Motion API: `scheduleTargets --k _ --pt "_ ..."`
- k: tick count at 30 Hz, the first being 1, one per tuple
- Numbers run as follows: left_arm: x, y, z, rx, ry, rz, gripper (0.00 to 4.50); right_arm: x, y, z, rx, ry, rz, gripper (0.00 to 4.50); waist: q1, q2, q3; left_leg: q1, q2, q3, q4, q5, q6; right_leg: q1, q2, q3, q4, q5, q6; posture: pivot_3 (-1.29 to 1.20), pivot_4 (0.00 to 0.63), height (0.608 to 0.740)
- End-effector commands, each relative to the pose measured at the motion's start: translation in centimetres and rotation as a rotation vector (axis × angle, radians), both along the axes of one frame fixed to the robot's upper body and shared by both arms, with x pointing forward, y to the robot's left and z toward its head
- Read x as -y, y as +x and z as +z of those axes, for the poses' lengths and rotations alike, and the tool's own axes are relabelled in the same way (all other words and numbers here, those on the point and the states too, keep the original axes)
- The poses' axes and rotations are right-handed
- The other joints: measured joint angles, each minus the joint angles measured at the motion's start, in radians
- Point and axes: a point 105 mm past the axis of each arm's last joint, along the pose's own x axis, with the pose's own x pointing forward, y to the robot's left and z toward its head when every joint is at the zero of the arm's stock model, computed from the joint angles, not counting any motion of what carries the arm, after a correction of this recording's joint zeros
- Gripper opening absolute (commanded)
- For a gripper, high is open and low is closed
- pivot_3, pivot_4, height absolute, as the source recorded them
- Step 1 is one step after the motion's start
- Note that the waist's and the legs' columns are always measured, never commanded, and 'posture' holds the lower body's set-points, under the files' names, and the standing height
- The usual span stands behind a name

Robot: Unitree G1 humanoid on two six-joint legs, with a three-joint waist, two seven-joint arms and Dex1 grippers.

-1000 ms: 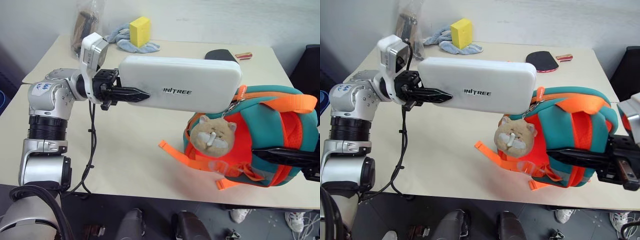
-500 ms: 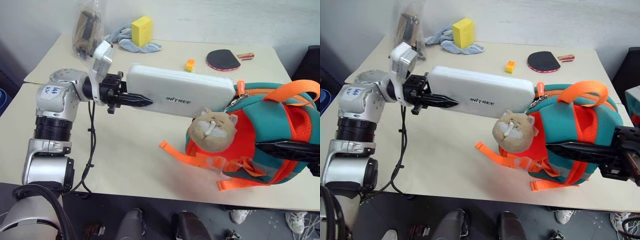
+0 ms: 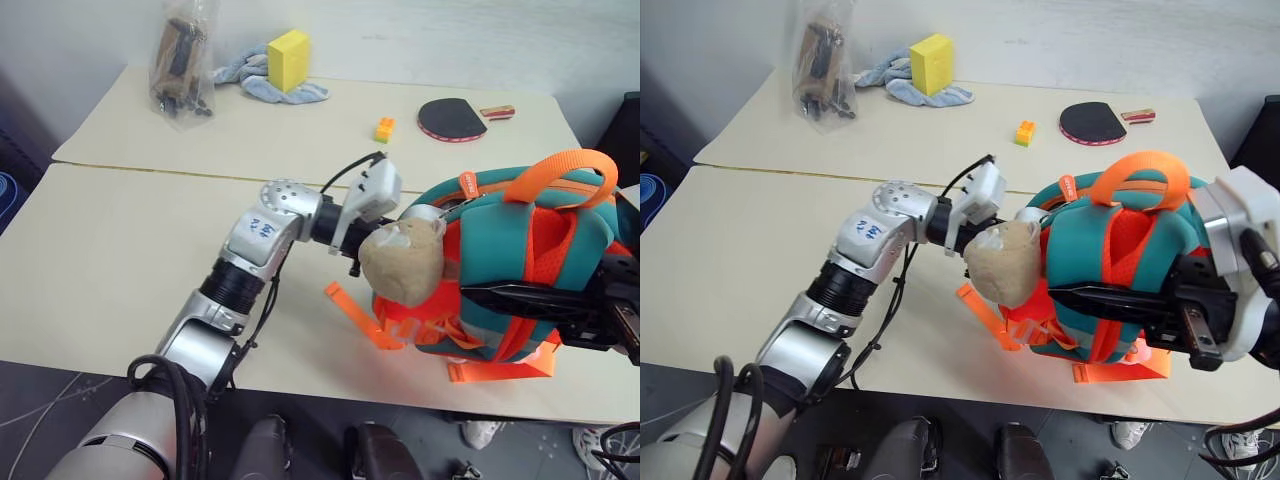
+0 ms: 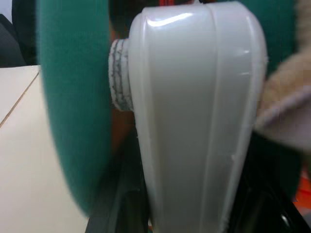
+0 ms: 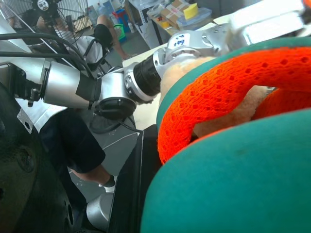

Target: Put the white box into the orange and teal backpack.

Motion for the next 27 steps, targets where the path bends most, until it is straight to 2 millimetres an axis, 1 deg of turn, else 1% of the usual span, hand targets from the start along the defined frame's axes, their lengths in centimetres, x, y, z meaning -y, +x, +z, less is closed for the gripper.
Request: scheduleTargets --k 1,2,4,5,8,9,10,12,13,14,15,18,20,22,23,27 --pt "2.2 -1.1 0.4 0.029 -0.001 -0.036 1.34 -0.1 0.1 0.1 0.061 -0.004 -0.027 0.03 0.002 0.0 0.0 0.0 0.0 0.0 0.001 0.0 0.0 0.0 0.0 0.0 0.0 0.0 0.0 0.0 0.15 0.74" --pt "2.4 -0.9 0.2 0.018 0.005 -0.017 1.34 -0.1 0.1 -0.1 0.065 -0.006 -0.038 0.03 0.002 0.0 0.0 0.0 0.0 0.0 0.001 0.0 0.0 0.0 0.0 0.0 0.0 0.0 0.0 0.0 0.15 0.74" --pt "1.8 0.1 0.5 -0.012 0.004 0.044 2.07 0.1 0.0 -0.4 0.062 -0.004 -0.06 0.0 0.003 0.0 0.0 0.0 0.0 0.0 0.002 0.0 0.0 0.001 -0.001 0.0 -0.001 0.0 0.0 0.0 0.15 0.74" --pt "1.1 0.6 0.7 -0.016 0.002 0.063 2.28 0.3 0.0 -0.5 0.061 -0.004 -0.068 0.0 0.003 0.0 0.0 0.0 0.0 0.0 0.003 0.0 0.0 0.001 -0.001 0.0 -0.001 0.0 0.0 0.0 0.15 0.74" --pt "-1.5 1.6 1.4 -0.007 0.004 0.105 3.17 0.6 -0.3 -1.0 0.053 -0.005 -0.092 0.0 -0.006 0.0 0.0 0.001 0.0 0.0 0.002 0.0 0.0 0.001 0.0 0.0 -0.001 0.0 0.0 0.0 0.15 0.74" --pt "-2.0 1.8 1.6 -0.008 0.0 0.114 3.49 0.6 -0.4 -1.2 0.051 -0.005 -0.097 0.0 -0.007 0.0 0.0 0.002 0.0 0.0 0.0 0.001 -0.001 0.001 0.0 0.001 0.0 0.0 0.0 0.0 0.15 0.74" --pt "-3.2 1.9 2.4 -0.028 -0.024 0.116 3.77 0.6 -0.5 -1.4 0.05 -0.005 -0.104 0.0 -0.006 0.0 0.0 0.003 0.0 0.0 -0.001 0.002 -0.002 0.001 0.001 0.001 0.0 0.0 0.0 0.0 0.15 0.74" --pt "-6.6 1.5 4.1 -0.069 -0.059 0.074 4.29 0.7 -0.7 -1.6 0.05 -0.001 -0.116 0.0 -0.006 0.0 0.0 0.003 0.001 -0.001 -0.001 0.003 -0.004 0.001 0.002 0.001 0.0 0.0 -0.001 0.0 0.15 0.74" --pt "-8.1 1.0 4.7 -0.077 -0.058 0.047 4.42 0.8 -0.7 -1.7 0.05 0.002 -0.122 0.0 -0.008 0.0 0.0 0.003 0.001 -0.001 -0.002 0.003 -0.004 0.0 0.002 0.001 0.0 0.0 -0.001 0.0 0.15 0.74" --pt "-9.0 0.7 4.9 -0.081 -0.052 0.028 4.47 0.8 -0.7 -1.7 0.05 0.004 -0.125 0.0 -0.011 0.0 0.0 0.003 0.001 -0.001 -0.002 0.003 -0.005 0.0 0.002 0.001 0.001 0.0 -0.001 0.0 0.15 0.74" --pt "-10.3 0.2 5.2 -0.075 -0.039 0.006 4.47 0.9 -0.7 -1.7 0.05 0.005 -0.131 0.0 -0.011 0.001 0.0 0.003 0.002 -0.001 -0.003 0.003 -0.005 0.0 0.003 0.001 0.001 0.0 -0.001 0.0 0.15 0.74" --pt "-12.6 -0.2 6.3 -0.087 -0.039 0.0 4.47 1.0 -0.8 -1.9 0.047 0.011 -0.142 0.0 -0.001 0.001 0.0 0.004 0.002 -0.001 -0.002 0.003 -0.005 0.002 0.002 0.001 0.0 0.0 -0.001 0.0 0.15 0.74" --pt "-13.0 -0.5 7.4 -0.102 -0.068 -0.009 4.47 1.0 -0.9 -2.0 0.044 0.015 -0.144 0.0 0.005 0.001 0.0 0.003 0.0 -0.005 -0.001 0.004 -0.005 0.003 0.001 0.001 0.0 0.0 -0.001 0.0 0.15 0.74" --pt "-12.1 -1.3 8.9 -0.119 -0.119 -0.049 4.47 1.0 -1.0 -2.1 0.038 0.02 -0.146 0.0 0.012 0.001 0.0 0.001 -0.001 -0.006 0.001 0.003 -0.003 0.003 0.0 0.001 0.0 0.0 -0.001 0.0 0.15 0.74" --pt "-11.3 -1.6 8.9 -0.108 -0.121 -0.06 4.47 0.9 -1.0 -2.2 0.037 0.021 -0.147 0.0 0.014 0.0 0.0 0.0 -0.001 -0.007 0.002 0.003 -0.002 0.003 0.0 -0.001 0.0 0.0 -0.001 0.0 0.15 0.74" --pt "-8.2 -1.8 7.2 -0.028 -0.055 -0.065 4.47 0.8 -1.0 -2.2 0.033 0.031 -0.151 0.0 0.019 0.001 0.0 -0.001 -0.002 -0.009 0.002 0.003 -0.002 0.004 -0.001 -0.001 0.0 0.0 0.0 0.0 0.15 0.74"
